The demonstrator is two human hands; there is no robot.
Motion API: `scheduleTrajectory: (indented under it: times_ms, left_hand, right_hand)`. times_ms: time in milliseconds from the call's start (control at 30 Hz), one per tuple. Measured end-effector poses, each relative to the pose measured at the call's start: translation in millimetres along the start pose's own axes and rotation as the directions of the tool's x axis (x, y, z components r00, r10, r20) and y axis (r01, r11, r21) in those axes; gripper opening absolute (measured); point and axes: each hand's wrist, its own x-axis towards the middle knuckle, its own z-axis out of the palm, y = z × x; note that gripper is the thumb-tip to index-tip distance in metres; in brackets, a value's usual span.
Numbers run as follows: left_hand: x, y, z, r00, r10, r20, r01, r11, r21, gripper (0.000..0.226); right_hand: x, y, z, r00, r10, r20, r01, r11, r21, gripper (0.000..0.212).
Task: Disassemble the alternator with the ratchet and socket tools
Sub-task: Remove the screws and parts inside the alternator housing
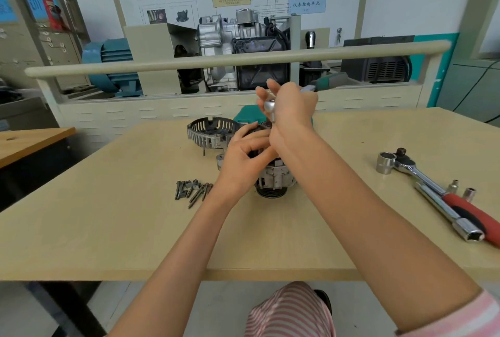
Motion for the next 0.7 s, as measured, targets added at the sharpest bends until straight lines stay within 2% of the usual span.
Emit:
scheduleTrajectory:
  times_ms: [33,100,200,267,333,433,500,533,600,633,700]
  left_hand:
    - [-0.4,1.2,-0.5,0.999,0.017,0.033,-0.018,0.999,0.036,0.026]
    - [-0.8,3.6,-2.7,0.996,0.019,0.087,-0.028,0.994,0.101,0.016]
    - [-1.2,4.5,-4.8,0.993,0.017,0.115,-0.035,0.988,0.154,0.036]
    - [-0.5,4.8,-4.2,0.994,0.0,0.112,-0.019,0.986,0.167,0.045]
    - [-1.4,5.4,-2.9,0.995,0.017,0.099,-0.031,0.989,0.142,0.046]
    - [-4.9,1.2,0.2,0.995,0.087,0.044,-0.088,0.996,0.03,0.038]
    - [-5.7,-0.2,3.2,0.997,0.079,0.005,-0.079,0.997,-0.006,0.027]
    - [-5.0,-0.7,4.8,0.998,0.053,-0.017,-0.053,0.999,0.0,0.036]
    - [-4.2,-0.2,6.6,0.998,-0.001,-0.055,0.003,0.999,0.035,0.055]
    - [-3.8,1.7,7.2,0.998,-0.016,-0.061,0.018,0.999,0.042,0.054]
    - [-3.9,5.1,8.5,0.999,-0.023,-0.048,0.025,0.999,0.048,0.037]
  right_hand:
    - [1.8,-1.0,0.3,0.999,0.032,0.012,-0.032,0.999,-0.013,0.024]
    - [3.8,-6.6,0.9,0.976,0.198,0.089,-0.19,0.978,-0.086,0.022]
    - [9.0,-15.8,-0.1,0.848,0.477,0.232,-0.443,0.877,-0.186,0.024]
    - [11.0,-18.8,-1.6,0.772,0.559,0.302,-0.515,0.829,-0.217,0.025]
    - [10.5,-19.4,-3.0,0.744,0.582,0.328,-0.532,0.813,-0.236,0.025]
    - [6.2,-15.9,-3.1,0.834,0.475,0.28,-0.416,0.876,-0.245,0.025]
    - [2.5,-7.4,-1.3,0.947,0.272,0.171,-0.239,0.952,-0.189,0.023]
    - [0.1,-3.0,-0.3,0.987,0.131,0.09,-0.115,0.979,-0.167,0.02]
    - [-4.8,4.5,0.8,0.995,-0.1,-0.029,0.094,0.983,-0.157,0.012]
    - [-6.2,6.1,0.8,0.989,-0.145,-0.039,0.137,0.978,-0.16,0.011]
    - [-4.6,4.2,0.0,0.996,-0.086,0.009,0.087,0.978,-0.189,0.015]
